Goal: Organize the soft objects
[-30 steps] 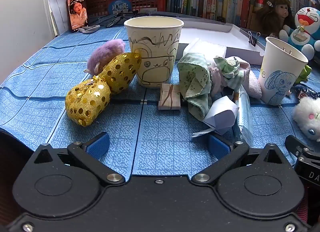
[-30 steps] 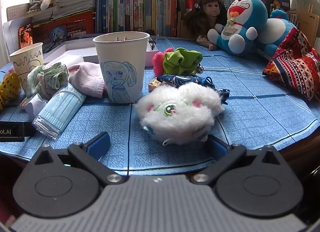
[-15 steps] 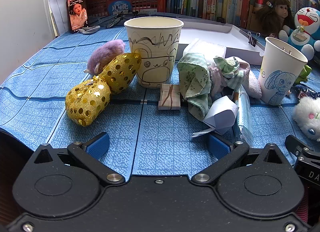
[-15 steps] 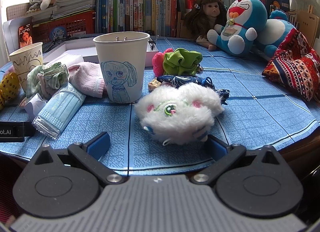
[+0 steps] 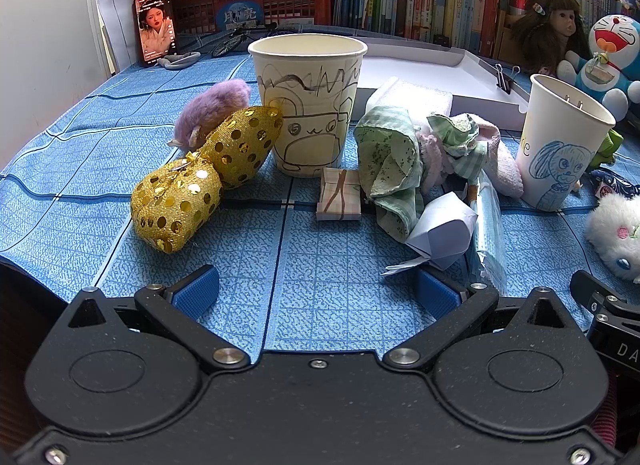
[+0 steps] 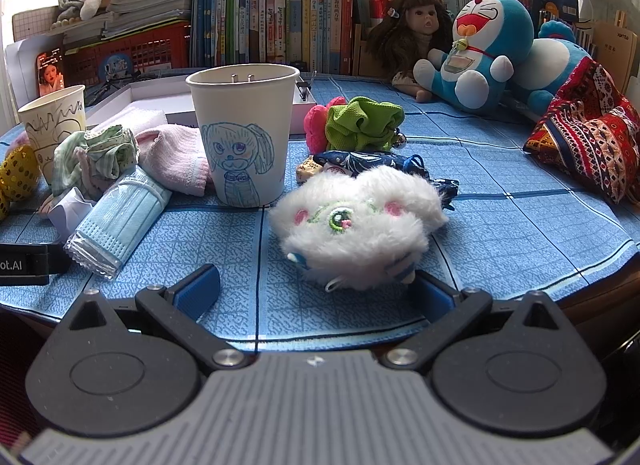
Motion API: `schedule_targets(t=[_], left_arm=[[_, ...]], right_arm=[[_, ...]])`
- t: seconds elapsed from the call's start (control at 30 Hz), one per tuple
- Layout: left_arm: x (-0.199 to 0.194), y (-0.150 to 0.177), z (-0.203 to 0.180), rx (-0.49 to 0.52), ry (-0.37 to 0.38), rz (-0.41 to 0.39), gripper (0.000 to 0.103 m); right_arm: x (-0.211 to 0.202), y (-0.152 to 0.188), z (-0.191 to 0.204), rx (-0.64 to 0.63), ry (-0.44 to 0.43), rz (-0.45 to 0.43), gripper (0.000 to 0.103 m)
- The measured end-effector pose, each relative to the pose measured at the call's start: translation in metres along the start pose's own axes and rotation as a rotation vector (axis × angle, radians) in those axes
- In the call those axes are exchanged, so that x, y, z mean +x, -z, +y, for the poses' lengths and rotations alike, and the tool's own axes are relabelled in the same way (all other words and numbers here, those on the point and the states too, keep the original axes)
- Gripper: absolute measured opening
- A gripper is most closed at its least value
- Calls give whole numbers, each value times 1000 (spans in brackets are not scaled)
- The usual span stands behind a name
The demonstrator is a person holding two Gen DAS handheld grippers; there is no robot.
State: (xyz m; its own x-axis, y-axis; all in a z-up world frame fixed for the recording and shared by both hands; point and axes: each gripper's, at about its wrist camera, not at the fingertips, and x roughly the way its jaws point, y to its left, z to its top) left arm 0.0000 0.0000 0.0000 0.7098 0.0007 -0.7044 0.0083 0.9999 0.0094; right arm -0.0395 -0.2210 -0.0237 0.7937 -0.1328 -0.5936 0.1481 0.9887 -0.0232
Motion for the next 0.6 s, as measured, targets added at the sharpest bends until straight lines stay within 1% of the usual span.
schedule_targets(t=[0.4,0.6], left_arm=[[0,0,0,1,0,-2,103],[-2,-2,1,4,3,-5,103]], right_arm=[[0,0,2,2,0,-2,103],[-1,4,-1,15,-5,-19,103]])
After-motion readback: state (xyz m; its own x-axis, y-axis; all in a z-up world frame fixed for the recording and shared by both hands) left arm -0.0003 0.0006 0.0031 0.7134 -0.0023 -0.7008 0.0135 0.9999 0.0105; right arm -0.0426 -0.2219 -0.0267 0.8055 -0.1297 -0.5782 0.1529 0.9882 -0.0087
